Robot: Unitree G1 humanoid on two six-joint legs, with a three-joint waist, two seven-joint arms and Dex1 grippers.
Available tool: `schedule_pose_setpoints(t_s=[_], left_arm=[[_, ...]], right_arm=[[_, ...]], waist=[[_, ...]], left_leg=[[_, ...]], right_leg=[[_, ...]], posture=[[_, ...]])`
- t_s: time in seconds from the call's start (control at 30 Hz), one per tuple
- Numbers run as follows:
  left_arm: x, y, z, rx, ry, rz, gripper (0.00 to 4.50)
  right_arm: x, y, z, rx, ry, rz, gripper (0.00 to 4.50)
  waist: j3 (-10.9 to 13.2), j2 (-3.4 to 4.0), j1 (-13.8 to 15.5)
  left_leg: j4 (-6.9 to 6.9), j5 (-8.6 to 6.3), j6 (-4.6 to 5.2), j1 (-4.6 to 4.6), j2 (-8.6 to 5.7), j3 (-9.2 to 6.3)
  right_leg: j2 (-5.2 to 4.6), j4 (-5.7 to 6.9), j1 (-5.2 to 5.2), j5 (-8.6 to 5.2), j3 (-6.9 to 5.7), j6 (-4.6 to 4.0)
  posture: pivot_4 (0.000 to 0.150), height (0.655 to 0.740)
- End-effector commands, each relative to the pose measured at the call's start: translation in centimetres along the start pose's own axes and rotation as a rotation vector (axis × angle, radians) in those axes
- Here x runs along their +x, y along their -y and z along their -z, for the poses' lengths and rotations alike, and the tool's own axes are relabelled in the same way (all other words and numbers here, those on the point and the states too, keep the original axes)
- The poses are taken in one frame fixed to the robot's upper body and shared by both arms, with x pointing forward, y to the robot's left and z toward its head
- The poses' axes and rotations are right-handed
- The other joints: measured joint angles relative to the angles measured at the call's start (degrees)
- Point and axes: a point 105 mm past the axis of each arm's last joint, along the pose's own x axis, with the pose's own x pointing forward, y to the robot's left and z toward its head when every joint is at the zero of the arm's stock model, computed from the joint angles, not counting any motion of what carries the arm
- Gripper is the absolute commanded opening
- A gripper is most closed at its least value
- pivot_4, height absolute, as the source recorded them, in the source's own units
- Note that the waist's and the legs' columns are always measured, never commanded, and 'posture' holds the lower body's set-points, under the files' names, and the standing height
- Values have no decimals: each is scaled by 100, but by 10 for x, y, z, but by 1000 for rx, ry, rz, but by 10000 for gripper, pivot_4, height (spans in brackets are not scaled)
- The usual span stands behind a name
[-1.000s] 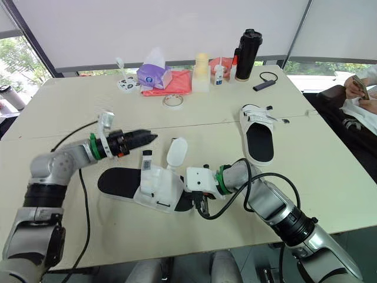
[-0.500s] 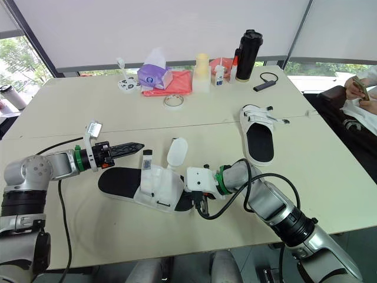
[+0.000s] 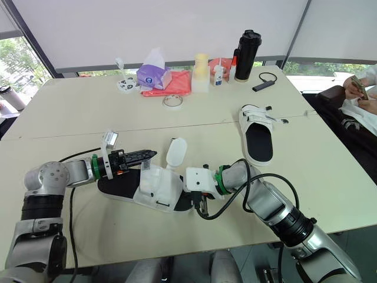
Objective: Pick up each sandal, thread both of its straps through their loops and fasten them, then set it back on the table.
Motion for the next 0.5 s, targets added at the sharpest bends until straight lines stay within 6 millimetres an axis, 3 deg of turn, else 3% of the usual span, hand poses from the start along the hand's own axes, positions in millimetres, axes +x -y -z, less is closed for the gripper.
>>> schedule_pose_setpoints(t_s=[0.03,0.2,0.33,0.5], left_arm=[[1,4,-10,30,29,10,25301],[-1,4,-17,23,55,11,381],[-5,21,-21,76,50,100,381],[-9,66,-26,142,36,344,381]], right_arm=[[2,-2,14,26,-62,7,0],[1,-3,14,29,-64,9,0],[1,-3,14,30,-65,11,0],[2,-2,14,26,-66,10,0]], waist=[[0,0,-3],[0,0,2],[0,0,-1],[0,0,0]], left_leg=[[0,0,0,0,0,0],[0,0,0,0,0,0],[0,0,-1,0,0,0],[0,0,-1,-1,1,1]], right_leg=[[0,0,0,0,0,0],[0,0,0,0,0,1],[0,0,0,1,0,1],[-1,-2,0,-6,0,-10]], posture=[[1500,7400],[1500,7400],[1500,7400],[1500,7400]])
